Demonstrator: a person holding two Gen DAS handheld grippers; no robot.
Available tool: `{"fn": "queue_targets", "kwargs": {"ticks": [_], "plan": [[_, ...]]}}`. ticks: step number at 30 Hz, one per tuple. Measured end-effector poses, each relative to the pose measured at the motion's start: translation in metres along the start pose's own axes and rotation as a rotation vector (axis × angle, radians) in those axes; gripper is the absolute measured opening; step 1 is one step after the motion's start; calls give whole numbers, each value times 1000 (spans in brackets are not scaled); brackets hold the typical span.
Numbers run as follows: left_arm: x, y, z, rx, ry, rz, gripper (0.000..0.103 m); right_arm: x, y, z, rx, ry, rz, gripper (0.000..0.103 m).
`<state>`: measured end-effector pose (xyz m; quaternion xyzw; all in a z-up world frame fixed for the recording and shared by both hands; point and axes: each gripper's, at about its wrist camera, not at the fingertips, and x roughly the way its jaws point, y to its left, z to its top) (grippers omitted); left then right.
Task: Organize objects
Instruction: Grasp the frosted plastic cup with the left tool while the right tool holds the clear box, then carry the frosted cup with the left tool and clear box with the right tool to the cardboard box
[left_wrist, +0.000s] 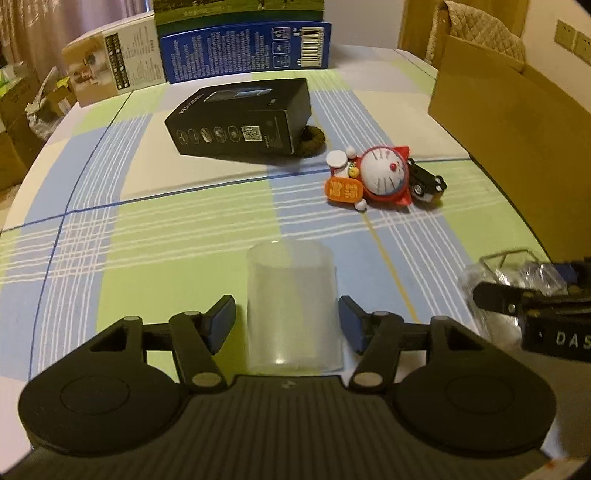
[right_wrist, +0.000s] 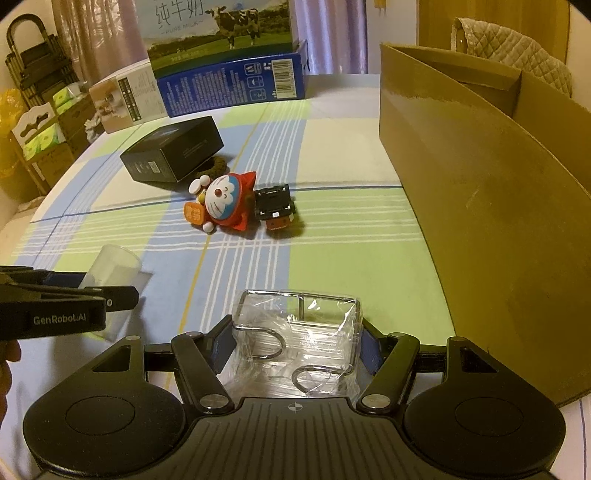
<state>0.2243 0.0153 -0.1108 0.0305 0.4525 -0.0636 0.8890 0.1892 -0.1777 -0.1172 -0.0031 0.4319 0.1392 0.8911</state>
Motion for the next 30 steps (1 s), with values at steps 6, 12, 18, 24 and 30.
{"fn": "queue_targets", "kwargs": {"ticks": [6,12,18,24,30], "plan": [[2,2,3,0,-3,-17,47,3,4,1,-21,-5,-3,64],[-2,0,-1,6,2,-25,47,-3,8,2,-31,-20,8,64],[-21,-1,4,-5,-25,-21,47,-30,9,2,-39,-57,5,64],[-58,-6,-1,-63,-49,-19,47,-70,6,-7,-29,-82,9,64],[-103,-18,-11,-108,-82,-24,47,-111,8,-16,-29,-124,23,64]]}}
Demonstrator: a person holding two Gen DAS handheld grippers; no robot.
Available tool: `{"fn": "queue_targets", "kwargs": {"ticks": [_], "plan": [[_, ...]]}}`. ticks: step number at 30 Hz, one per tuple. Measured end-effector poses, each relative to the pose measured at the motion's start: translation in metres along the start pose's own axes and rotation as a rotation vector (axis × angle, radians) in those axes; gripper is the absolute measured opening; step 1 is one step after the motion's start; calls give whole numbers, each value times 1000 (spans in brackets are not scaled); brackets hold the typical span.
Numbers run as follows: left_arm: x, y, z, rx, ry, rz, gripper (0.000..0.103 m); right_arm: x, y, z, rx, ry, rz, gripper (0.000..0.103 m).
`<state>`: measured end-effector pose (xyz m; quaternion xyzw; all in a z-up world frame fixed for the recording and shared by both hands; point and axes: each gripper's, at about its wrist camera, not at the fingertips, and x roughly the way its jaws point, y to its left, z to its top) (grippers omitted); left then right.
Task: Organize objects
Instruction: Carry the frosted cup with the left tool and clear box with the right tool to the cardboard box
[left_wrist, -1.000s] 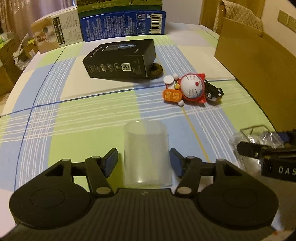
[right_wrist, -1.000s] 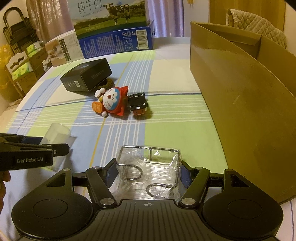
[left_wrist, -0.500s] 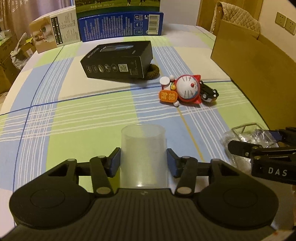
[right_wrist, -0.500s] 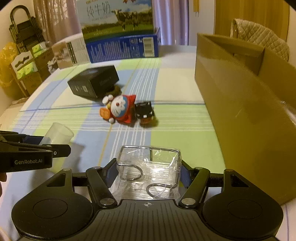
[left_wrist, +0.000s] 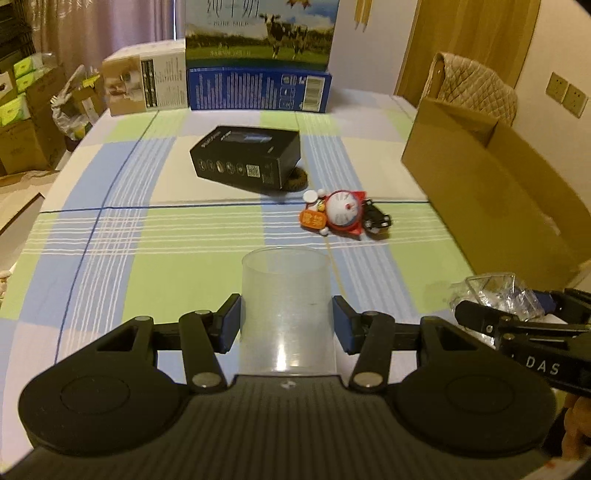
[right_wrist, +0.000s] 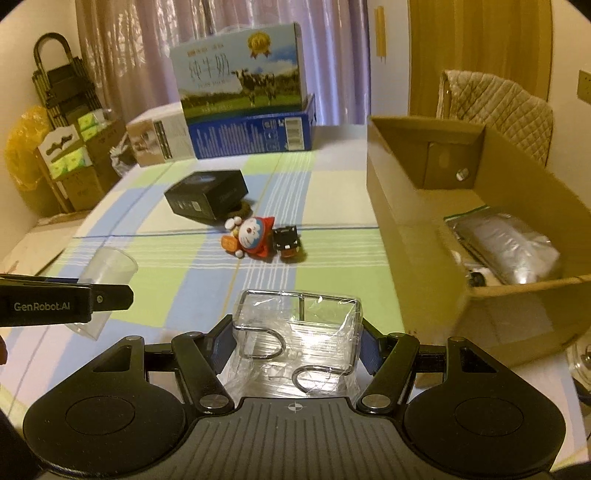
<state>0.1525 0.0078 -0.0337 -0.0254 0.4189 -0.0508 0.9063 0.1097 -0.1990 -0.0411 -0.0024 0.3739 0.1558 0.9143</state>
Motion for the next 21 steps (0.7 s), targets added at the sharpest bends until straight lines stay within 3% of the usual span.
{"fn": "queue_targets", "kwargs": {"ticks": [11,21], "plan": [[-60,-33,-15,-4,-46,-23,47,-50,-9,-9,13,-31,1,64],[-82,-62,-21,33,-59,-59,47,-75,-22,-13,32,-53,-11,64]]}}
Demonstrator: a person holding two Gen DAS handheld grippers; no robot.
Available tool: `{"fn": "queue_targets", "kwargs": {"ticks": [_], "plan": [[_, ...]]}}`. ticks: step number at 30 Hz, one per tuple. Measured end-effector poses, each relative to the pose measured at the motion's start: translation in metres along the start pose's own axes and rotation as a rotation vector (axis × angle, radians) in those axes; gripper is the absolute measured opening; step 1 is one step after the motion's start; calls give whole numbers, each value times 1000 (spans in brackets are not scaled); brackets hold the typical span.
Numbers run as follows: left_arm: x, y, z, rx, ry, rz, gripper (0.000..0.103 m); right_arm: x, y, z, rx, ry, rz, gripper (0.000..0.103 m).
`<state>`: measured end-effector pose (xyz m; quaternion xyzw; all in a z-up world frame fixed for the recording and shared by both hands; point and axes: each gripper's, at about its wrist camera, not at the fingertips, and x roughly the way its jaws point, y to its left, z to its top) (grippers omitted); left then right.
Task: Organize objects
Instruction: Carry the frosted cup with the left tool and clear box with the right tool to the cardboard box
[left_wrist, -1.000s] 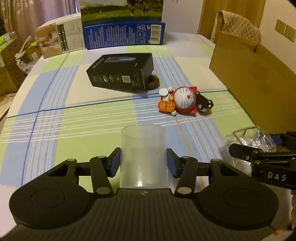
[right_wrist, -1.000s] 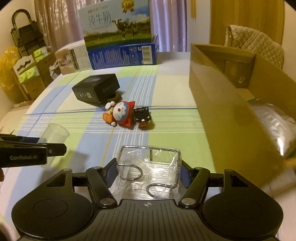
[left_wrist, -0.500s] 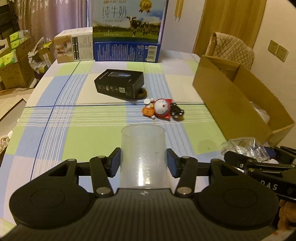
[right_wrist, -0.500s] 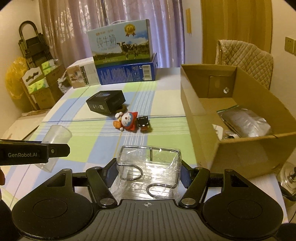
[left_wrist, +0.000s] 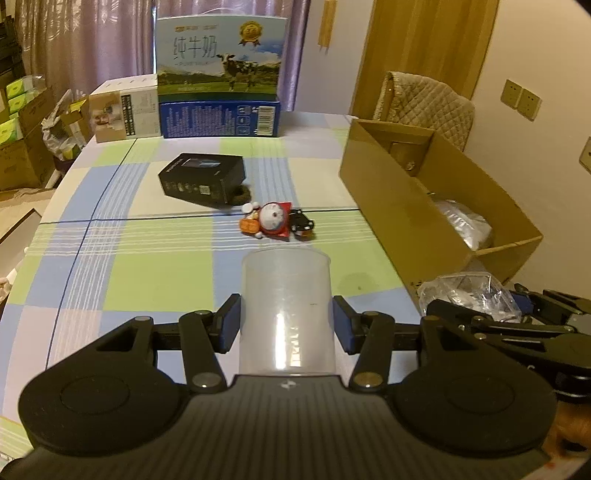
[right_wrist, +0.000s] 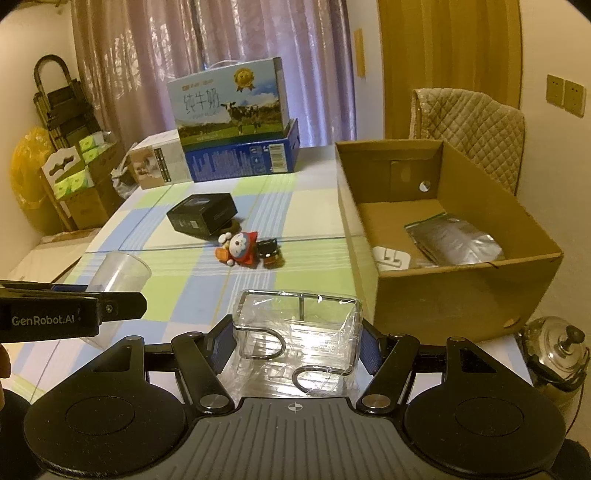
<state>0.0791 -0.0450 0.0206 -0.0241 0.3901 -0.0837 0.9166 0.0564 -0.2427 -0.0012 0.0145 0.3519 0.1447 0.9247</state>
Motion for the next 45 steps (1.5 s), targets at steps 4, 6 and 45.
{"fn": "queue_targets", "kwargs": {"ticks": [4,6,45], "plan": [[-4,-8,0,7,-2,-11,47,-5,-6,-1,9,-7,-6,64],[-5,-11,0,10,-2,-13,47,-7,-9,-1,15,-8,-9,64],[27,-131,57,97,2,-167,47,-33,-146,82,80,-123,-134,64]]}}
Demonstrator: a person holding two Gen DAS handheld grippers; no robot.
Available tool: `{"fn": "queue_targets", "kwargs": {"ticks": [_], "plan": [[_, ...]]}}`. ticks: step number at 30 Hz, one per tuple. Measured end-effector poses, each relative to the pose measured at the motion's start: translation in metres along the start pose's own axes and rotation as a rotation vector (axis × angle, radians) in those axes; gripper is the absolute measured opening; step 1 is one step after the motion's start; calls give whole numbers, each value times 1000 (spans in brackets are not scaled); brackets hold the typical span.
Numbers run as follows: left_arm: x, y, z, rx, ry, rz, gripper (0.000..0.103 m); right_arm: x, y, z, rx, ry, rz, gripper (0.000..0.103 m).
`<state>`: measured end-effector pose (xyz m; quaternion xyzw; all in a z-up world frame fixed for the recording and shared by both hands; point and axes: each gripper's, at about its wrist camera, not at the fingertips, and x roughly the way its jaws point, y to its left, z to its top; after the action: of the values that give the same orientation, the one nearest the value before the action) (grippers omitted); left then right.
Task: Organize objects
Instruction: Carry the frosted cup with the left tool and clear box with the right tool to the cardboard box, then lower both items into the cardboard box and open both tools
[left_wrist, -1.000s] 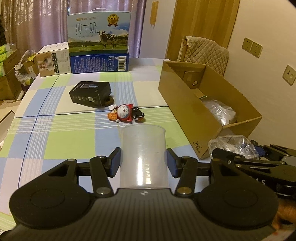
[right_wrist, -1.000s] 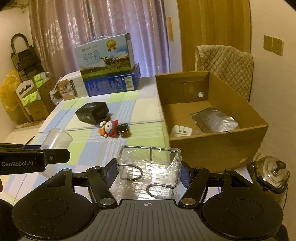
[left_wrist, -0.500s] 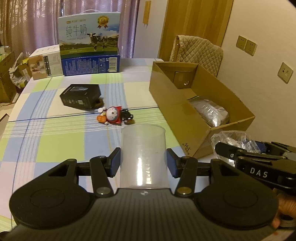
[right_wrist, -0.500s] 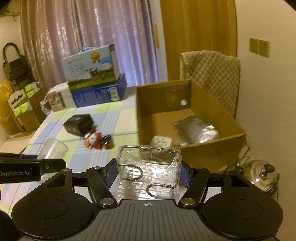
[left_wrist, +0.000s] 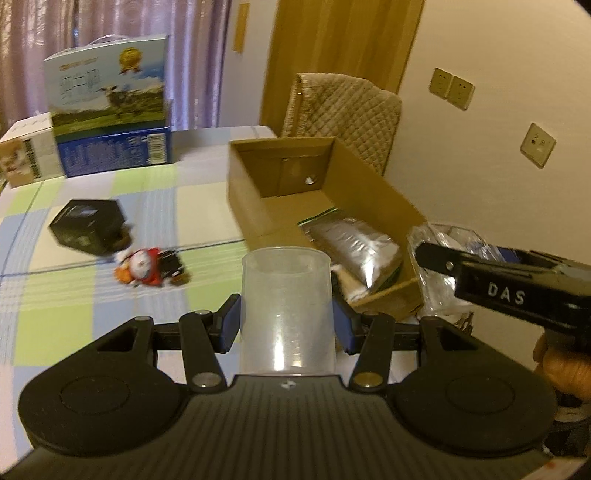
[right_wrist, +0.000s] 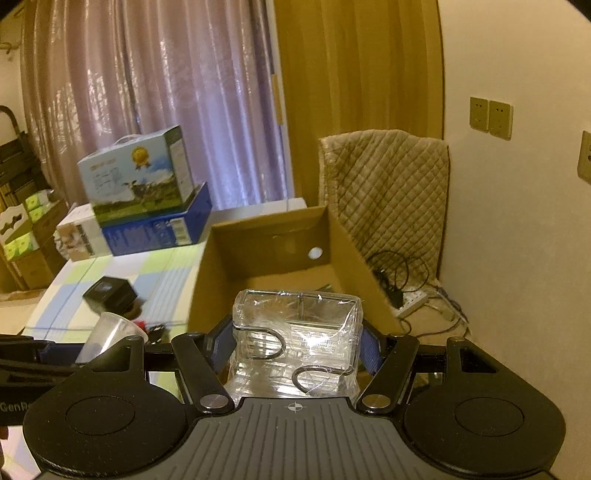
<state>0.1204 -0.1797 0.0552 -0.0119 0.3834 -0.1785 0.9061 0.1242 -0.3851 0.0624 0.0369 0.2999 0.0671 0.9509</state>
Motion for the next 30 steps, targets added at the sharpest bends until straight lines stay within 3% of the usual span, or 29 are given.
{"fn": "queue_targets", "kwargs": {"ticks": [10,22,25,30], "plan": [[39,-37,35,28,5,-50,47,26,-30,20,33,21,6,64],[84,-48,53,43,41,-75,47,52,-47,29,69,41,-2,64],[91,-47,56,51,23,-72,77,53,-48,29,70,42,-3,64],[92,-32,60,29,13,-55,74,55,-46,26,72,47,6,64]]}}
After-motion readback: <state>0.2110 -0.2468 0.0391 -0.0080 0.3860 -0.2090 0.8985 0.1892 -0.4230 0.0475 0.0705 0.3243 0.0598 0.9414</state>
